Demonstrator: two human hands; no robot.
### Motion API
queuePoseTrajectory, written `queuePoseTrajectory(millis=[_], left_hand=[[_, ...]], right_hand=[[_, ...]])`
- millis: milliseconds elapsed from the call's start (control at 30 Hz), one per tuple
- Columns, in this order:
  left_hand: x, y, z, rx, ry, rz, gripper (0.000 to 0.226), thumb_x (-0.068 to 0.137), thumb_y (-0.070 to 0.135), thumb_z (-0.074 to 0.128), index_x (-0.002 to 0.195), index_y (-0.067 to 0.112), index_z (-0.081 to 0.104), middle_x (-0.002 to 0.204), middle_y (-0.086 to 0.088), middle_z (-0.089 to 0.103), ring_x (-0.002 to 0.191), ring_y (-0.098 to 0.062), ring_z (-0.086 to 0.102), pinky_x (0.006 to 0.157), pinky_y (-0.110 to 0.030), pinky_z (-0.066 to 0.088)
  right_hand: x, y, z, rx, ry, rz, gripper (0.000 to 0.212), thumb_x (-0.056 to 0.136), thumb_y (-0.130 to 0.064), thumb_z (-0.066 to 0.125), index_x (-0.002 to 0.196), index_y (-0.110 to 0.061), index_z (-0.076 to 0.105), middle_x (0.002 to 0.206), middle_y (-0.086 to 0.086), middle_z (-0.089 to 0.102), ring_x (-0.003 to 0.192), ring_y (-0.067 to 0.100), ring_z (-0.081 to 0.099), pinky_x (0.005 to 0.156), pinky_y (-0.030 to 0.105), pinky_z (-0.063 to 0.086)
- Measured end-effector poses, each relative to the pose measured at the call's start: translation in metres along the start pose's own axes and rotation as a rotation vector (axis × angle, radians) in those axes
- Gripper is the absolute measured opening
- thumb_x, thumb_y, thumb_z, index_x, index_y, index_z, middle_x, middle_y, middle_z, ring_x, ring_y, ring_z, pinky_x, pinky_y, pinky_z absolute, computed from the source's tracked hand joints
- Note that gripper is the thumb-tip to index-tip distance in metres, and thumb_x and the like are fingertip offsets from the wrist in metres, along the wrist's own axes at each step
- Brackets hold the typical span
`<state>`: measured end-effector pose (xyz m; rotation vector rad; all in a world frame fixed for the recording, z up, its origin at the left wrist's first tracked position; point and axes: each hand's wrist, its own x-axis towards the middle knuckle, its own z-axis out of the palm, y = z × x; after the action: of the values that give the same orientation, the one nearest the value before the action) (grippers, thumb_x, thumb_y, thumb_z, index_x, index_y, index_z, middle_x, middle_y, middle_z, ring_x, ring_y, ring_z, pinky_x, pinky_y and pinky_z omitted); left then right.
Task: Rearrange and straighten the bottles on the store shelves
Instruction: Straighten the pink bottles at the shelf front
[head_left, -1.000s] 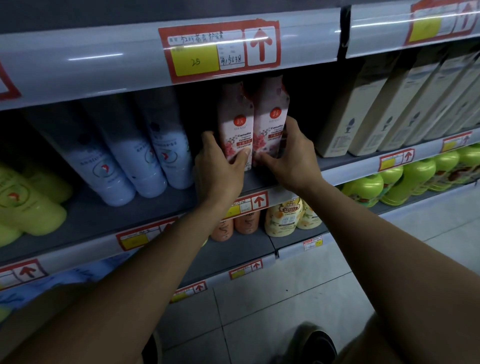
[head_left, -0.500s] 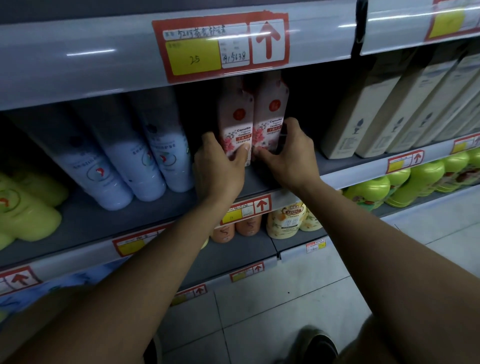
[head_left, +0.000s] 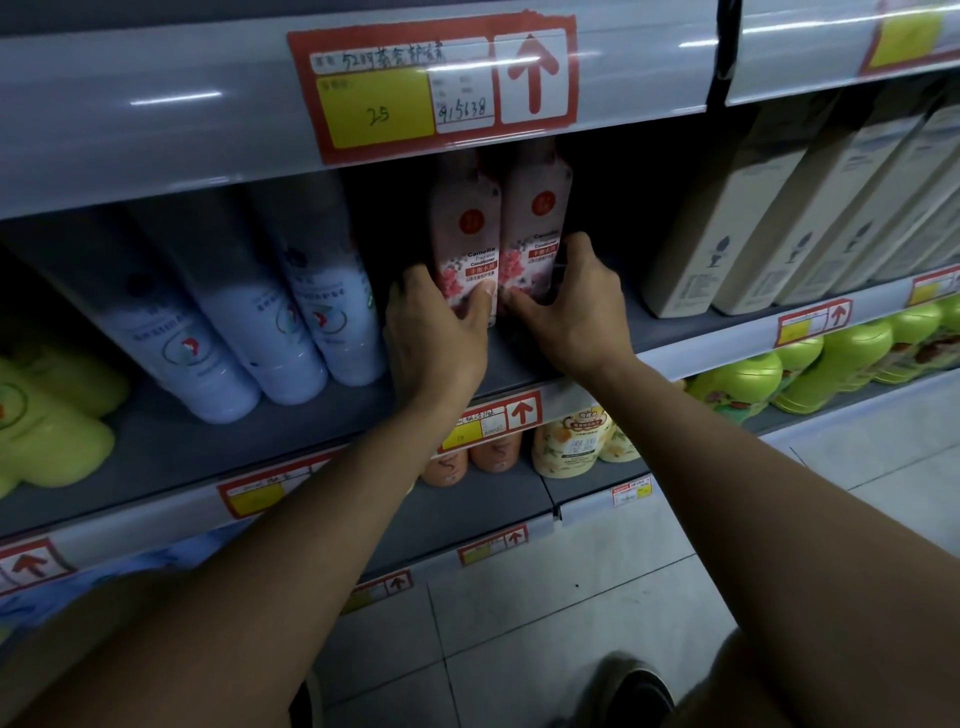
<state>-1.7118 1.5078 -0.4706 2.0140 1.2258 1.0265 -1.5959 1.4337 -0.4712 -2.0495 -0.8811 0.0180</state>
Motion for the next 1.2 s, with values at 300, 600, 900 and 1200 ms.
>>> queuePoseTrajectory(millis=[300,600,900,1200], left_hand=[[-0.003,0.001,-0.006,0.053,-0.013,0.006,0.048,0.092,0.034,0.077,0.12,0.001,0.057,0.125,-0.019,0.062,0.119,-0.038,0.059,0.096,-0.045,0.046],[-0.005,0.005,-0.008,0.056,0.003,-0.025,0.044,0.093,0.032,0.077,0.117,0.001,0.058,0.124,-0.02,0.064,0.117,-0.04,0.059,0.095,-0.047,0.047],[-0.005,0.005,-0.005,0.059,0.015,-0.027,0.037,0.096,0.029,0.073,0.116,0.0,0.059,0.124,-0.022,0.064,0.116,-0.041,0.06,0.093,-0.048,0.047],[-0.004,0.005,-0.006,0.08,-0.016,-0.023,0.036,0.097,0.028,0.072,0.117,0.002,0.059,0.124,-0.021,0.066,0.117,-0.04,0.061,0.093,-0.047,0.049]], right_hand=[[-0.009,-0.008,0.001,-0.121,-0.026,0.033,0.059,0.086,-0.046,0.078,0.127,-0.015,0.051,0.124,0.011,0.069,0.114,0.036,0.066,0.093,0.051,0.055],[-0.01,-0.011,0.002,-0.096,-0.03,0.079,0.053,0.087,-0.035,0.078,0.126,-0.015,0.049,0.122,0.011,0.07,0.114,0.037,0.066,0.094,0.049,0.053],[-0.008,-0.003,0.003,-0.083,-0.066,0.023,0.056,0.085,-0.035,0.08,0.129,-0.017,0.05,0.125,0.009,0.07,0.115,0.035,0.067,0.094,0.05,0.055],[-0.006,0.0,0.002,-0.123,-0.112,-0.011,0.051,0.087,-0.031,0.077,0.128,-0.016,0.049,0.126,0.011,0.069,0.117,0.037,0.064,0.094,0.049,0.054]])
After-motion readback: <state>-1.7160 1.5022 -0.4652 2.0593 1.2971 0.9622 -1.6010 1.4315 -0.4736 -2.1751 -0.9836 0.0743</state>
